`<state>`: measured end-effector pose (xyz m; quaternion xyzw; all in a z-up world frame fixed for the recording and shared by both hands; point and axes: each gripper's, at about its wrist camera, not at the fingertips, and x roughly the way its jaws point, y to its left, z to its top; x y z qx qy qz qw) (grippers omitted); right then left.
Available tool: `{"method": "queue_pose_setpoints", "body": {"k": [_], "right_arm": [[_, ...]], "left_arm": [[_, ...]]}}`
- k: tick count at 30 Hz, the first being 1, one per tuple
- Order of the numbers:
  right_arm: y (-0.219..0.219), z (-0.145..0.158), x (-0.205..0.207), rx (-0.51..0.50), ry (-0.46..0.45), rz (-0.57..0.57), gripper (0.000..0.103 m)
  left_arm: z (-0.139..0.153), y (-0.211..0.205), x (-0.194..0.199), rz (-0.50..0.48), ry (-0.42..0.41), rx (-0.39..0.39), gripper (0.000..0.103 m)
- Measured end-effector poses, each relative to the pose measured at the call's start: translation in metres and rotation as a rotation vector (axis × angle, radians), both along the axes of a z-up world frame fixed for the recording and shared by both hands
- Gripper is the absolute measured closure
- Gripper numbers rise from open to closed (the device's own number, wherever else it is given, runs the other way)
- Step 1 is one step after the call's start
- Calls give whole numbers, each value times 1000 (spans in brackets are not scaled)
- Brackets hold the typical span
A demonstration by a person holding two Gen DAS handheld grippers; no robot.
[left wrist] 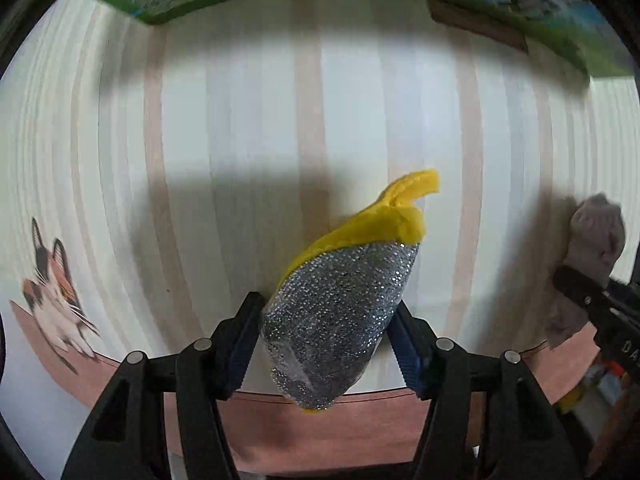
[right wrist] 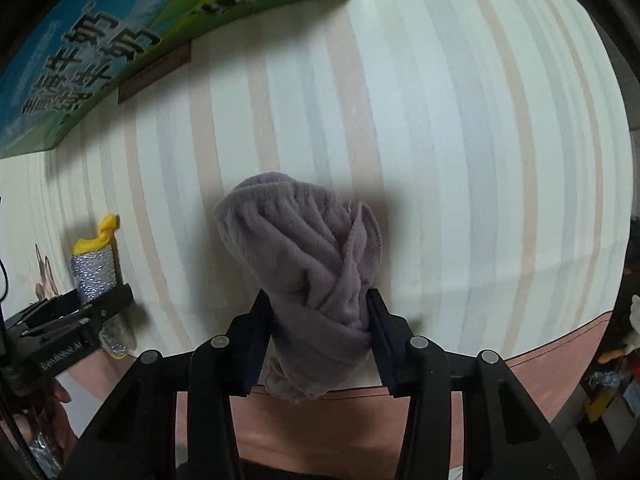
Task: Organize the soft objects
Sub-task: 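Grasp the silver scrubber with left tool while right tool grasps the lilac sock, then drop the scrubber and sock into the box and open both tools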
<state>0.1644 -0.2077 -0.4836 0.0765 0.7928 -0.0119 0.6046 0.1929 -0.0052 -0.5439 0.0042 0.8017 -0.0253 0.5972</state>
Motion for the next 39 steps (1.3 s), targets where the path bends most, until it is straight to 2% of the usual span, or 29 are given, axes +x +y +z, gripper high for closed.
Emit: {"method": "queue_pose_setpoints", "body": {"k": [2,9,10,13,18,21,24,30,33,35,37,39], "right_arm": [[4,-2,-3,-17,-5,13,38],[13,-3,-10,-87,-67,45,38],[15,-2,-12,-94,-80,50,39],[25,-3,-1,-116,-103,80,59],[40,8,-9,-71,-102,91,64],[48,32,-13,-14,-124,90,64],[58,70,-11,44,-178,110,64],[63,158,13,114,-315,159,64],[65,197,45,129,-367,174,64],[65,215,72,119,-399,179,64],[68,223,96,101,-422,183,64],[63,227,117,90,-423,173,64]], "left_arm": [[1,-9,-3,-17,-16,10,44],[15,-8,-11,-23,-51,20,53],[14,-9,-13,-20,-56,25,54],[28,-8,-14,-5,-66,18,55],[68,-9,-8,22,-113,-36,55],[103,-13,-8,43,-163,-94,55],[148,-16,0,55,-245,-135,55],[230,-7,46,61,-369,-187,55],[250,1,83,59,-420,-165,55],[262,11,109,46,-467,-111,55],[257,18,131,29,-477,-61,55],[245,26,154,33,-448,-39,55]]}}
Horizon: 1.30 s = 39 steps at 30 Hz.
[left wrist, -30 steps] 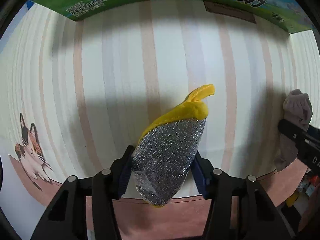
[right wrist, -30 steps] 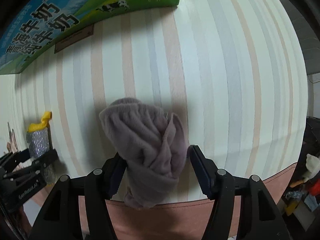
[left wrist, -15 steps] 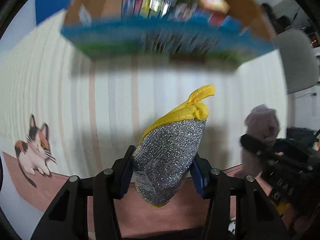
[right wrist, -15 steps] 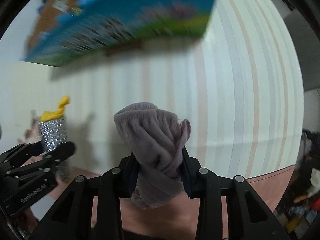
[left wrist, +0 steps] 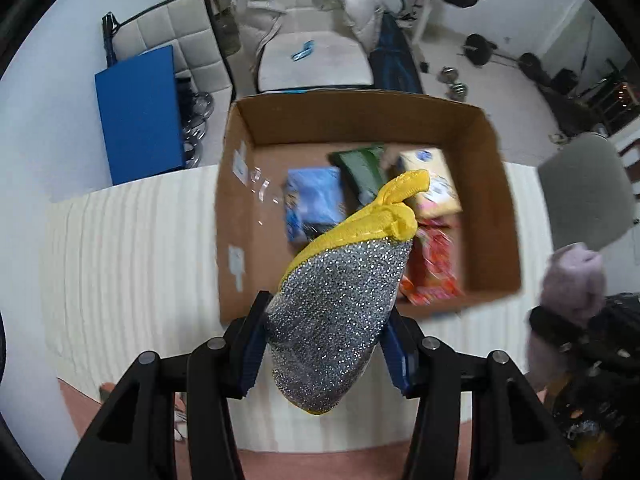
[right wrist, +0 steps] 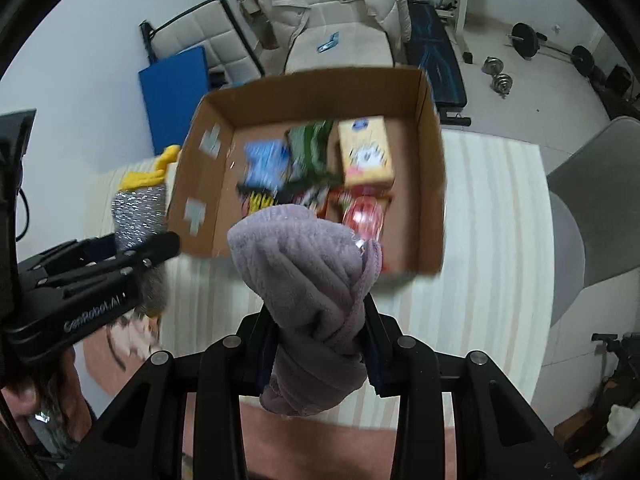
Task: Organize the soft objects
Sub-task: 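Drop the scrubber and sock into the box and open both tools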
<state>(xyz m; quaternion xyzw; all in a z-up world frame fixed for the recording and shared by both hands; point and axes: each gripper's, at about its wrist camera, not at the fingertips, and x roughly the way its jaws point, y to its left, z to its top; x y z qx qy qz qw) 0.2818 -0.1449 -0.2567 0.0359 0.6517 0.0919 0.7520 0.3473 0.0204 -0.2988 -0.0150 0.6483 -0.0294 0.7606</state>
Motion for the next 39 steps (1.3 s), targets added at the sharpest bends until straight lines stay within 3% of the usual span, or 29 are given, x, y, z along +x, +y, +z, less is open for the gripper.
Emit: {"method": "queue_pose_setpoints", "body": {"k": [4,8,19,23,25,27,28,31,32,39], "right_arm": [[-10,-13,46,-69,8,-19,64],[-15,-55,91,-129,61,-44,64],[-27,-127,130,-242,134,-51,64],[-27,-136,131,-261,143,-32,55],[-28,-136,131,-241,150,-32,50],[-25,-134,130,-237,149,-24,39],[-24,-133,130,-222,149,-25,36],[-18,-128,128,-220,142,-18,21],[-16,-127,127,-230,138,-15,12],[-6,-122,119,-227,120,-13,0]], "left_arm": [[-34,14,36,19,89,17,55],[-76,27,58,57,197,7,55],[-149,30,74,61,335,18,51],[-153,32,77,61,332,13,46],[-150,34,80,66,316,-6,37],[-144,38,82,73,297,-16,18],[-140,39,84,77,279,-12,13],[-133,41,87,81,263,-23,9],[-131,41,87,81,259,-26,5],[-117,31,84,83,242,-41,3]]}}
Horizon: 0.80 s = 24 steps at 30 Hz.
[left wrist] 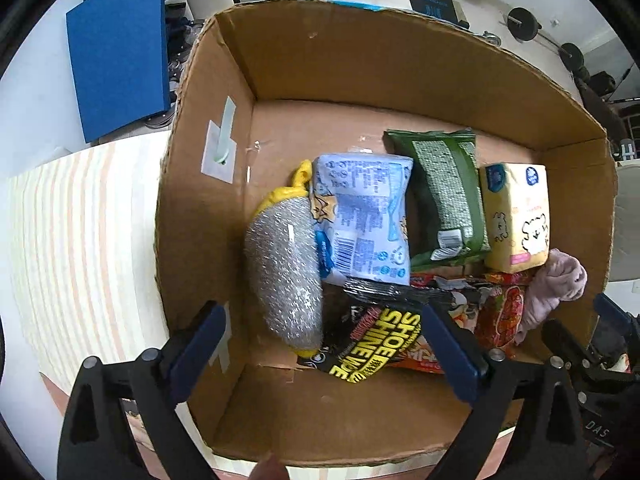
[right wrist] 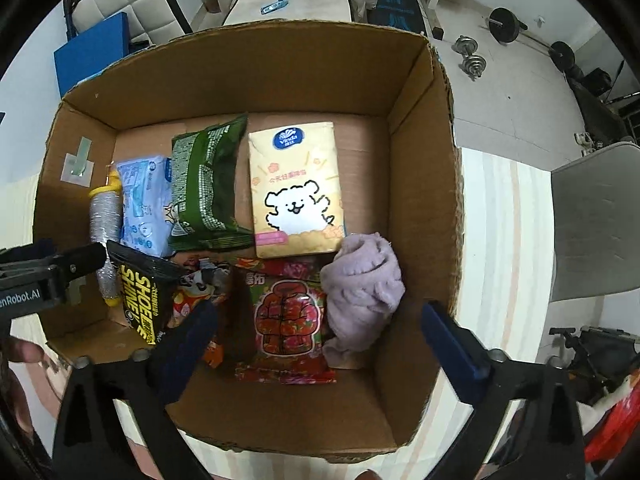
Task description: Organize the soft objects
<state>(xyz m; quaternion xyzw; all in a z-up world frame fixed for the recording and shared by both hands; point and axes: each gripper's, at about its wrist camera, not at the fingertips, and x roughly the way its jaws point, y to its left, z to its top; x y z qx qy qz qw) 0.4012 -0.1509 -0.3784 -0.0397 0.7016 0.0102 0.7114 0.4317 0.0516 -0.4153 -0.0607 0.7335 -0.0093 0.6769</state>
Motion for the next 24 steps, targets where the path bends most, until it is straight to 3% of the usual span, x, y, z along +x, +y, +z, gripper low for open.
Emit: {"method": "queue_pose_setpoints", "body": {"k": [9,19,24], "right_arm": [[-2,18,-16,11,-62,-45,0],[-8,88,-89,25,-218,-66,0],[-9,139,-137,47,-313,-65,0]], "left_arm": [[46,-13,-41,3,-117,47,3],[141,-27,-119,-35,-359,115,3],[175,-30,-155,-43,-427,110,3]]}}
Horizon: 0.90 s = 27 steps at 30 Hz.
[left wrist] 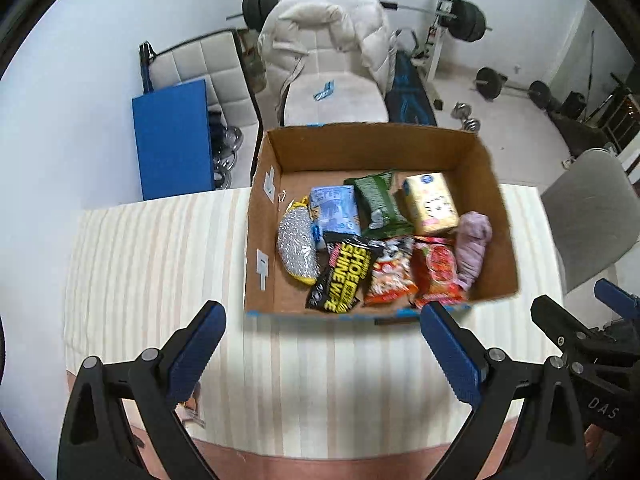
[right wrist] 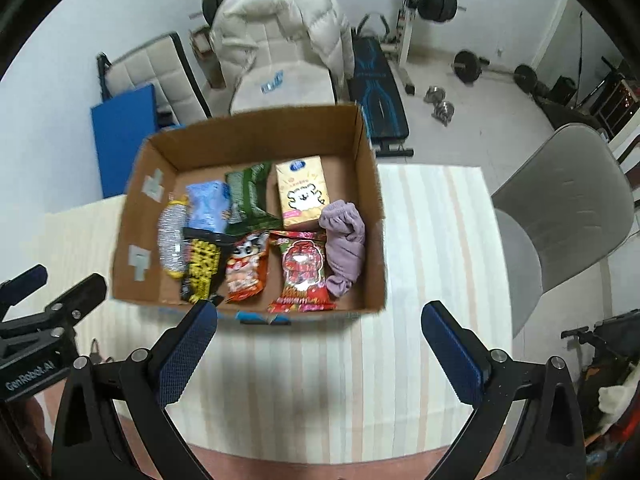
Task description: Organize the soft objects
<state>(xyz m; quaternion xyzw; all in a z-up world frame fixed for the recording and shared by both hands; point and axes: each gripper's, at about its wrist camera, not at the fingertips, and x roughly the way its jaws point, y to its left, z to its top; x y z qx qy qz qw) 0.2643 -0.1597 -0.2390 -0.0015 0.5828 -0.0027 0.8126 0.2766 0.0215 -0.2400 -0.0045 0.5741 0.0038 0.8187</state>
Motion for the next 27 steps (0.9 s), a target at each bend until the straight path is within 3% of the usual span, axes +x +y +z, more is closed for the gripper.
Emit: {"method": "queue_pose_setpoints", "body": {"k": [7,16,27], "right_arm": [[-2,69,-65,-1,-113,13,0],[-6,143,-147,29,-191,23,0],[-9,203,-216,49,-253,32,0]], "left_arm": [[46,-7,-54,-21,-62,-25,3],[98,-6,-115,-20,-110,-50,3],[138,-1,-162,-14,-153,-73,3]]}}
